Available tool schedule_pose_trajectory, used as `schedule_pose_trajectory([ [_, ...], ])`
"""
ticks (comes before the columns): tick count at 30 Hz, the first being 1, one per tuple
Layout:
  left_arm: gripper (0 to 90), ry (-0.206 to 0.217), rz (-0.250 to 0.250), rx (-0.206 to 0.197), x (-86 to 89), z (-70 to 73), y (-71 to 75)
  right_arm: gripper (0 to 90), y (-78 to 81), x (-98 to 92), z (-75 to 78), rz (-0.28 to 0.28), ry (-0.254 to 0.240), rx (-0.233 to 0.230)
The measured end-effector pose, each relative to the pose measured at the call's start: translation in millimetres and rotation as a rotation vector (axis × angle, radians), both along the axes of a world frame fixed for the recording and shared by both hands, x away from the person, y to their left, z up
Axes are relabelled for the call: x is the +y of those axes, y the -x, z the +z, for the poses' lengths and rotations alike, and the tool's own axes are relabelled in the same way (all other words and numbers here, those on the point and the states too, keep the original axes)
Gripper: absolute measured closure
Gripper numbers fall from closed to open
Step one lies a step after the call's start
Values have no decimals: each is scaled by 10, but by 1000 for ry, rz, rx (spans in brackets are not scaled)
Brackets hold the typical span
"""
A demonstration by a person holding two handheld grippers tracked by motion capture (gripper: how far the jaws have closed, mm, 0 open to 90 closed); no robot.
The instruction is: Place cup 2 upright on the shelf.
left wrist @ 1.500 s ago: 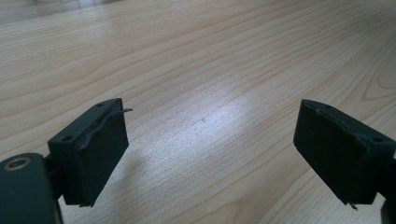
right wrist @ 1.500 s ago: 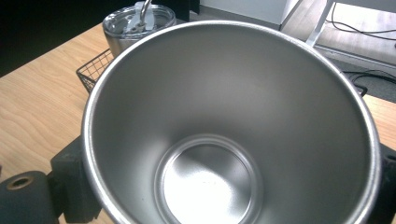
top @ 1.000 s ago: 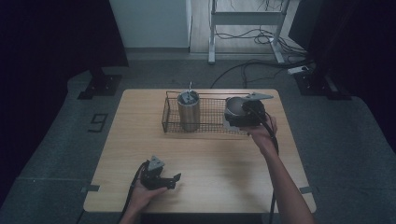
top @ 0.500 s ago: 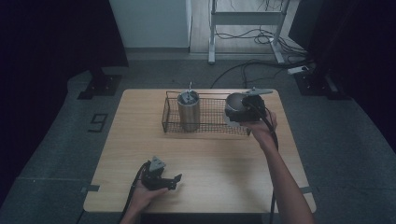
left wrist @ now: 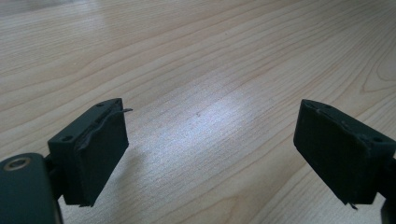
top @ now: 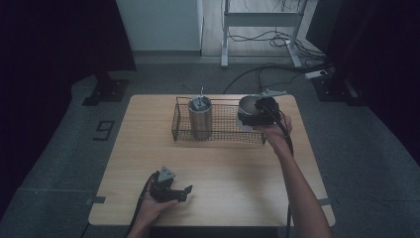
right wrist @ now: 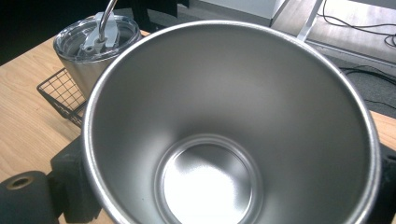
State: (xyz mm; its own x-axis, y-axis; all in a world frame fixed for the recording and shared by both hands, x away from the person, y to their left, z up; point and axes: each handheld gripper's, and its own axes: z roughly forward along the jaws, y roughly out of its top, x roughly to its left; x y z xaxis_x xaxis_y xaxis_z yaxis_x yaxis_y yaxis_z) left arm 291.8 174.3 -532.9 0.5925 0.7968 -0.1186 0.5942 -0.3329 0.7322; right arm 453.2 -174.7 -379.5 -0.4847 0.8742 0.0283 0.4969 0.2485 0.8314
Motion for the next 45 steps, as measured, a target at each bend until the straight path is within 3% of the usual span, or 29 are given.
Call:
schedule_pose_trajectory([
  [21, 101, 0, 0, 6, 15, -10, 10, 74, -267, 67, -16, -17, 19, 20],
  [45, 101, -4, 0, 17, 25, -21, 7, 74, -586, 172, -170, -37, 33, 55],
])
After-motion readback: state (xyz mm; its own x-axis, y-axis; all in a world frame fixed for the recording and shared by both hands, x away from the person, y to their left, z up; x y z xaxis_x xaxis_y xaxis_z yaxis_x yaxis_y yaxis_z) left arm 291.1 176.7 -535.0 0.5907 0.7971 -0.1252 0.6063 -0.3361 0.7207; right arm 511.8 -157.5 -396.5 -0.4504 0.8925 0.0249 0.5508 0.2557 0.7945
